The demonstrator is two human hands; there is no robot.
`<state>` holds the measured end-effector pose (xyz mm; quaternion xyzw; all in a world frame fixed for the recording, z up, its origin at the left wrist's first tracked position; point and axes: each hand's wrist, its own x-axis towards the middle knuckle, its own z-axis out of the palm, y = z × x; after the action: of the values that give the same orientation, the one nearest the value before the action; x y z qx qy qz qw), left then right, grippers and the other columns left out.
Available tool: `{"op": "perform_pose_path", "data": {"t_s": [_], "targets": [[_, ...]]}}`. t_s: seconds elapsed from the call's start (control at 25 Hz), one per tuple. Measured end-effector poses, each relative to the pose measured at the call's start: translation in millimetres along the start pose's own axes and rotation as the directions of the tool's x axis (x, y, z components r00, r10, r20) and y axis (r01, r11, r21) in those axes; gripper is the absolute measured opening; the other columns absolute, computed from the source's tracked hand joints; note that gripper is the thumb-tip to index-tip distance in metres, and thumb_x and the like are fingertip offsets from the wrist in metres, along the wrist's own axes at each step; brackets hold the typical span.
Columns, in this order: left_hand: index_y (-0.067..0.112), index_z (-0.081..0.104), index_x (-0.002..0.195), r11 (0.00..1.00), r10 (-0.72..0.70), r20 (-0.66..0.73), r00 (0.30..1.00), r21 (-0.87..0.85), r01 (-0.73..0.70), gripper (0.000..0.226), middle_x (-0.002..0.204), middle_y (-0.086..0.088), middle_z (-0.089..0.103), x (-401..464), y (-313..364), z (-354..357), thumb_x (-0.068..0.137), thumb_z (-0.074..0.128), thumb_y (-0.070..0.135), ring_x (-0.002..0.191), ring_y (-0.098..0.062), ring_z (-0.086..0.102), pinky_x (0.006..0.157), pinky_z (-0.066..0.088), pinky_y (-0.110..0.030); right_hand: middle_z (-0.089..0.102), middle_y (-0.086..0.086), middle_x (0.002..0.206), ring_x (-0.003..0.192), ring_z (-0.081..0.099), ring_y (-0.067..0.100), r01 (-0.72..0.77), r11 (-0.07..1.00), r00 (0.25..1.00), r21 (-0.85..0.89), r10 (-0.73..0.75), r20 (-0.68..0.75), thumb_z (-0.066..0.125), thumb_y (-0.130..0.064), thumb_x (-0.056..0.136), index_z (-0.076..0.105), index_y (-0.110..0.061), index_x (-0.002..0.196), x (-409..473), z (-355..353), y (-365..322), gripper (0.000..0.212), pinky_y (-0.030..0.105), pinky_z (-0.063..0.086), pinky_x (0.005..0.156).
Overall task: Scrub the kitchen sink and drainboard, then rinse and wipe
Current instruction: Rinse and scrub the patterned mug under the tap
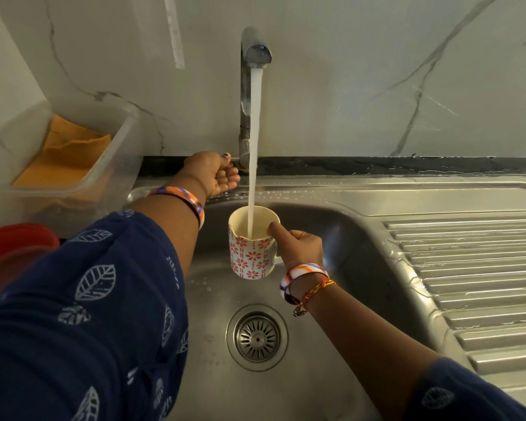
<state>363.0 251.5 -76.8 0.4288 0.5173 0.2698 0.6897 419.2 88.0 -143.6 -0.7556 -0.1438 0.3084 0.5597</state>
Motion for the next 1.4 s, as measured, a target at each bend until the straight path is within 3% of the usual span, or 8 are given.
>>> {"op": "perform_pose_path", "data": {"t_s": [0.12, 0.28, 0.4, 0.52, 0.76, 1.4], "targets": [[0.004, 0.053, 0.075, 1.0, -0.004, 0.008, 1.0, 0.005, 0.004, 0.028, 0.076, -0.007, 0.058, -4, 0, 0, 0.098, 0.046, 0.019, 0.073, -0.018, 0.058, 0.099, 0.045, -0.039, 0.056, -0.003, 0.054, 0.057, 0.051, 0.012, -0.001, 1.0, 1.0, 0.002, 0.001, 0.001, 0.068, -0.037, 0.077, 0.058, -0.015, 0.053, 0, 1, 2, 0.034, 0.023, 0.039, 0.057], [0.005, 0.054, 0.078, 1.0, -0.011, 0.013, 1.0, 0.029, 0.01, 0.025, 0.079, -0.008, 0.059, -6, 0, -2, 0.098, 0.048, 0.02, 0.103, -0.026, 0.061, 0.098, 0.047, -0.042, 0.057, -0.002, 0.057, 0.059, 0.052, 0.011, 0.001, 1.0, 1.0, 0.004, -0.001, 0.022, 0.068, -0.034, 0.078, 0.059, -0.014, 0.056, 0, 2, 3, 0.031, 0.022, 0.04, 0.058], [0.005, 0.055, 0.08, 0.999, -0.026, 0.01, 1.0, 0.036, 0.025, 0.024, 0.08, -0.009, 0.06, -7, 0, -2, 0.097, 0.049, 0.021, 0.111, -0.026, 0.06, 0.095, 0.047, -0.043, 0.058, -0.001, 0.058, 0.06, 0.053, 0.013, 0.002, 1.0, 1.0, 0.012, -0.002, 0.015, 0.069, -0.034, 0.077, 0.059, -0.014, 0.056, 2, 3, 4, 0.03, 0.023, 0.041, 0.059], [0.005, 0.055, 0.081, 0.998, -0.035, -0.004, 0.999, 0.059, 0.035, 0.024, 0.08, -0.008, 0.06, -9, -1, -2, 0.096, 0.051, 0.023, 0.106, -0.026, 0.061, 0.094, 0.048, -0.045, 0.059, -0.002, 0.059, 0.06, 0.052, 0.011, 0.0, 1.0, 1.0, 0.016, 0.0, 0.017, 0.068, -0.034, 0.078, 0.061, -0.013, 0.058, 3, 4, 6, 0.03, 0.022, 0.04, 0.058], [0.007, 0.054, 0.079, 0.996, -0.024, -0.049, 0.999, 0.089, 0.028, 0.025, 0.078, -0.006, 0.06, -13, -3, -2, 0.094, 0.055, 0.027, 0.072, -0.018, 0.059, 0.09, 0.049, -0.051, 0.058, -0.002, 0.057, 0.06, 0.053, 0.013, -0.015, 1.0, 1.0, 0.025, 0.016, -0.004, 0.07, -0.034, 0.076, 0.059, -0.015, 0.055, 6, 3, 12, 0.031, 0.024, 0.042, 0.06], [0.012, 0.058, 0.083, 0.996, -0.007, -0.03, 1.0, 0.093, 0.009, 0.022, 0.069, 0.0, 0.059, -16, -4, -2, 0.095, 0.052, 0.029, 0.065, -0.013, 0.057, 0.084, 0.048, -0.054, 0.054, -0.003, 0.054, 0.057, 0.05, 0.011, 0.001, 0.998, 1.0, -0.059, -0.001, 0.008, 0.07, -0.035, 0.076, 0.056, -0.016, 0.053, 14, 0, 34, 0.034, 0.021, 0.037, 0.055]]}}
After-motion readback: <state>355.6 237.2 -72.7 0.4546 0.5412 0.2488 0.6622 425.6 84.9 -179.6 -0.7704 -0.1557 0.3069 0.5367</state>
